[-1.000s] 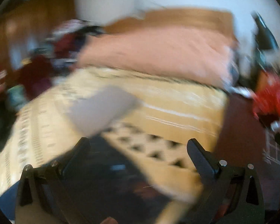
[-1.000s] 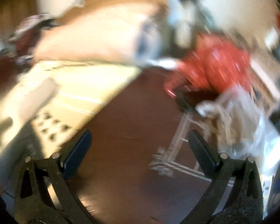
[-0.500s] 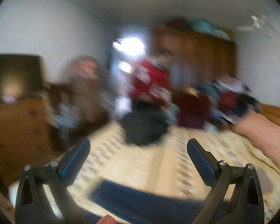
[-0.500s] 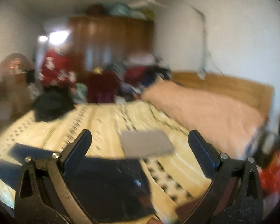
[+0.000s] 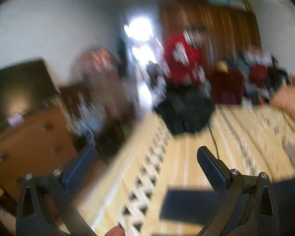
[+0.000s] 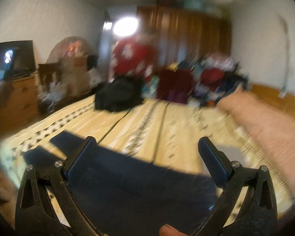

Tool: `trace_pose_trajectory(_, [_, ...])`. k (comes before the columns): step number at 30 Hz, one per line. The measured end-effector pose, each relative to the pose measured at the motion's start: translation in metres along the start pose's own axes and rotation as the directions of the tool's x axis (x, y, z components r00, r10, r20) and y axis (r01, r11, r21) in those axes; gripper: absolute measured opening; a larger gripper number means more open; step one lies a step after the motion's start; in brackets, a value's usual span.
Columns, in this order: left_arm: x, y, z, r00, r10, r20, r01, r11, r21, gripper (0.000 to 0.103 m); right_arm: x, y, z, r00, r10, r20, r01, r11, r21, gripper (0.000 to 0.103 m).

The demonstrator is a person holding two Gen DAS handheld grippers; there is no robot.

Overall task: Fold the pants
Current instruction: 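Swing both tools back over the bed toward the laid-out jeans, then grasp the jeans waistband with the left tool while the right tool grasps the waistband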

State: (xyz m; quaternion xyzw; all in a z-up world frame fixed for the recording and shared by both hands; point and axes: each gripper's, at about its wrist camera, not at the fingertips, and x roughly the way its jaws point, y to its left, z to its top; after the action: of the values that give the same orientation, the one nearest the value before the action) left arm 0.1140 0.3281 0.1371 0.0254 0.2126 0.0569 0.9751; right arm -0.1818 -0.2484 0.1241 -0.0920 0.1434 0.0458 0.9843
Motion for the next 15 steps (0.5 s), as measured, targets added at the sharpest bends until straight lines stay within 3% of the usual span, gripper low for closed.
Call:
trace_pose_trajectory(2, [0.045,-0.026,-0.030,0.994,-0.053,-0.097,0.055,0.998,0.020,0.103,0.017,0.015,-0.009,0.999,0.006,-0.047,-0.006,1.000,0.002,0.103])
trace_pose_trajectory(4, [0.096,-0.059,-0.075,0.971,-0.105,-0.216,0.117,0.992,0.046,0.103,0.043,0.022,-0.022,0.993,0.027,-0.118,-0.026,1.000,0.015,0.103])
trace_pose_trajectory(5, [0.113,-0.073,-0.098,0.956,-0.120,-0.266,0.140,0.989,0.057,0.103,0.060,0.024,-0.032,0.987,0.033,-0.160,-0.031,0.999,0.015,0.103])
trace_pose_trajectory(6, [0.145,-0.083,-0.120,0.929,-0.141,-0.342,0.176,0.982,0.072,0.103,0.059,0.029,-0.035,0.983,0.032,-0.180,-0.031,0.999,0.010,0.103])
trace_pose_trajectory(8, [0.179,-0.097,-0.153,0.891,-0.168,-0.422,0.228,0.969,0.095,0.103,0.076,0.035,-0.051,0.968,0.025,-0.249,-0.027,1.000,-0.005,0.103])
trace_pose_trajectory(10, [0.220,-0.103,-0.175,0.855,-0.197,-0.480,0.264,0.962,0.075,0.103,0.087,0.036,-0.058,0.954,0.030,-0.297,-0.032,0.999,-0.002,0.103])
trace_pose_trajectory(12, [0.251,-0.100,-0.180,0.832,-0.233,-0.503,0.278,0.961,0.014,0.103,0.092,0.038,-0.056,0.944,0.028,-0.328,-0.030,1.000,-0.001,0.103])
trace_pose_trajectory(15, [0.283,-0.082,-0.180,0.817,-0.278,-0.504,0.283,0.957,-0.068,0.099,0.113,0.040,-0.065,0.928,0.029,-0.371,-0.031,1.000,0.001,0.103])
